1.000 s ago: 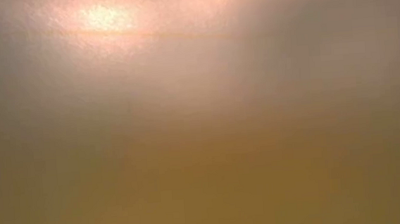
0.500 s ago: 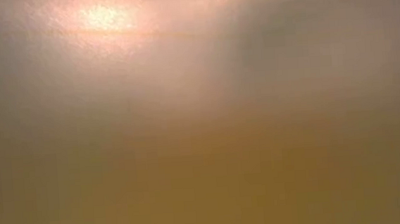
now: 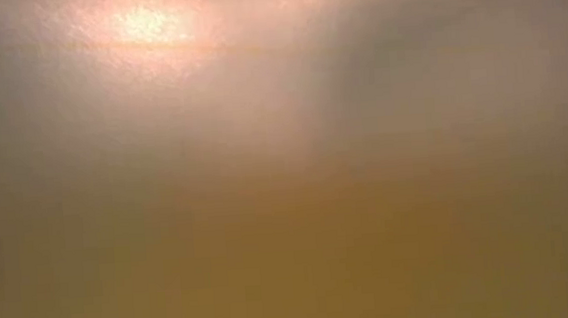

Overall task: Sort silverware by color (type)
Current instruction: Put the blue fork into the orange bin

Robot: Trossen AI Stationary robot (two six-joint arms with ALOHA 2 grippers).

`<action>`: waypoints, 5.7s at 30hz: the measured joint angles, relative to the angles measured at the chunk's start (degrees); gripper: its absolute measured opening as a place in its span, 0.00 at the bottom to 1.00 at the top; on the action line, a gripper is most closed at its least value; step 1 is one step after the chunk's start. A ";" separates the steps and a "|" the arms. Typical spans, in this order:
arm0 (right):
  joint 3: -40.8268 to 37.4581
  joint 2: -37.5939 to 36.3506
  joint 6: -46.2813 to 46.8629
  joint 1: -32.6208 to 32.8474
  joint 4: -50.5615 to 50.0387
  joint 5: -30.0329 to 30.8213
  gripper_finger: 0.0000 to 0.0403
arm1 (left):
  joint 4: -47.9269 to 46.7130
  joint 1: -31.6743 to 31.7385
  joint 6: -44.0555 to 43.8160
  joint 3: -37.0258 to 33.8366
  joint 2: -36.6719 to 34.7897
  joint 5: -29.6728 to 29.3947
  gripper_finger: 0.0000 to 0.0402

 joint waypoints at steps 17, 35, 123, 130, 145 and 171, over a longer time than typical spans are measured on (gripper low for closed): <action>-1.11 -1.46 26.24 -6.39 -28.17 15.13 0.30 | -0.43 -0.01 0.00 -0.01 0.01 -0.01 0.19; -3.33 5.59 28.46 -13.37 -29.17 22.61 0.38 | -1.69 0.00 0.00 0.00 0.00 0.00 0.19; -4.79 11.45 23.22 -22.01 -17.83 14.58 0.26 | -2.85 0.00 0.00 0.00 0.00 -0.02 0.19; -4.81 11.88 23.93 -22.01 -17.59 14.62 0.21 | -2.87 0.00 0.00 -0.02 0.02 -0.02 0.19; -4.83 15.19 23.52 -21.58 -16.99 14.86 0.04 | -2.91 -0.02 0.00 0.00 0.00 -0.02 0.19; -5.16 -9.53 23.38 5.60 -8.50 13.08 0.02 | -2.89 -0.02 0.00 -0.01 0.02 0.00 0.19</action>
